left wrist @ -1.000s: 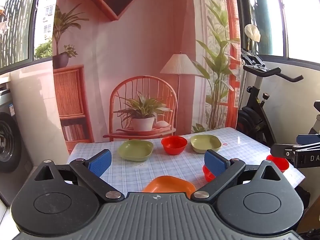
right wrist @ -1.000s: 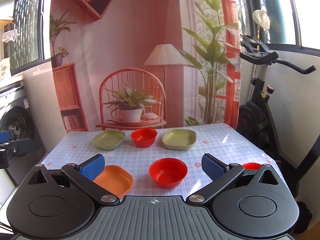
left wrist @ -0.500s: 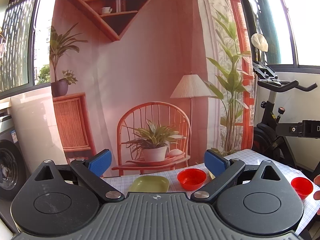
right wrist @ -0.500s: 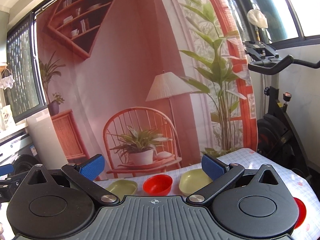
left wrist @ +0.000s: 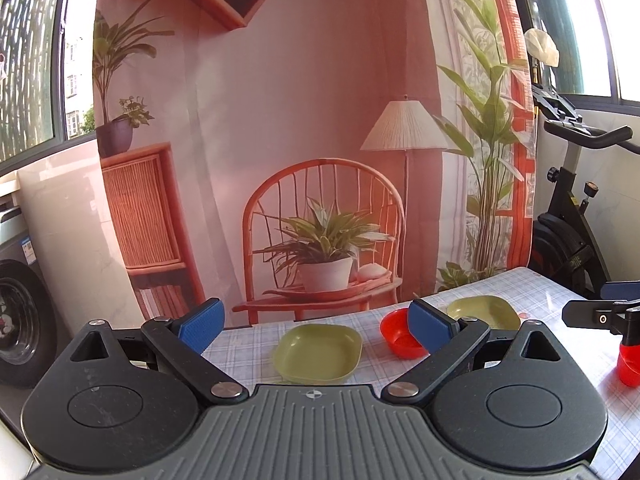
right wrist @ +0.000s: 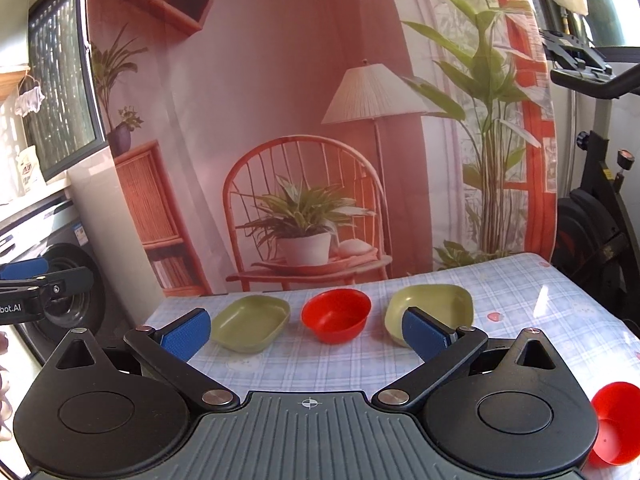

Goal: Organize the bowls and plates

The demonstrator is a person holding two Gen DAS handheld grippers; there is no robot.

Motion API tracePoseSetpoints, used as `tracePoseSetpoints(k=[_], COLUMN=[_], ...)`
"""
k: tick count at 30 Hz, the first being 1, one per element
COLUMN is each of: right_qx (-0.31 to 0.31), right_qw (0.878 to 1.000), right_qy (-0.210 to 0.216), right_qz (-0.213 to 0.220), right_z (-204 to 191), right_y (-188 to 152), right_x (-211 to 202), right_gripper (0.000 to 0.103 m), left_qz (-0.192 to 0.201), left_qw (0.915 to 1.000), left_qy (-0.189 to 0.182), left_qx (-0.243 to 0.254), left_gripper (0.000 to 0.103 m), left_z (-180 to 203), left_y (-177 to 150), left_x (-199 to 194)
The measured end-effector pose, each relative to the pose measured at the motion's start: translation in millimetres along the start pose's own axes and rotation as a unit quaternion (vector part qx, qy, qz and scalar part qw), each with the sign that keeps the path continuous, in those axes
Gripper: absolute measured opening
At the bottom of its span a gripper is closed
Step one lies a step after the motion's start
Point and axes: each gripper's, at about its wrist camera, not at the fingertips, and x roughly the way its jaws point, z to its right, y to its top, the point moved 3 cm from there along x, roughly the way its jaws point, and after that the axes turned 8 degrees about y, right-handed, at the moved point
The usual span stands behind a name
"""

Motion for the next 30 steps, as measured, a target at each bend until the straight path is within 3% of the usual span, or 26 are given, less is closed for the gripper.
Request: tracePoseSetpoints(k=[8,12,15,20,23,30], right_qx=[-0.024,0.015,0.054,0.092,0.131,0.116], right_qw=[0.999,0.999,0.997,0.994,0.989,0.989], right_qy=[-0.025,-0.037,-0.054,-0.067,-0.067,-0.059], right_qz=[-0.006,-0.012,-0.023,-0.011,-0.03,-0.067], right_z=[19,36,46,52,48,11], right_y=[-17,-24,-26,-24,-27,-19], right_x=[12,18,25,25,31,70], right_gripper=[0.098,0.093,0.084,0.082,0.082,0.081], left_qz=[-0.051,-0.075,-0.084,-0.062,-0.047,-0.036], left_qw=[0.9987,0.9971,0.9963,0.9978,0.9978,0.9962], left_qy=[-0.004,-0.014,-0.019,-0.013,0.012,0.023], left_qx=[-0.002,-0.001,0.004,0.017,0.044,0.075], left_gripper=[0.099,0.096,0.094,0.093,0.093,0.094], left_z=[-3,-4,-9,-24,-34,-68], left_y=[-24,-38,-39,-26,-11,28], left_x=[36,49,58,67,75,107])
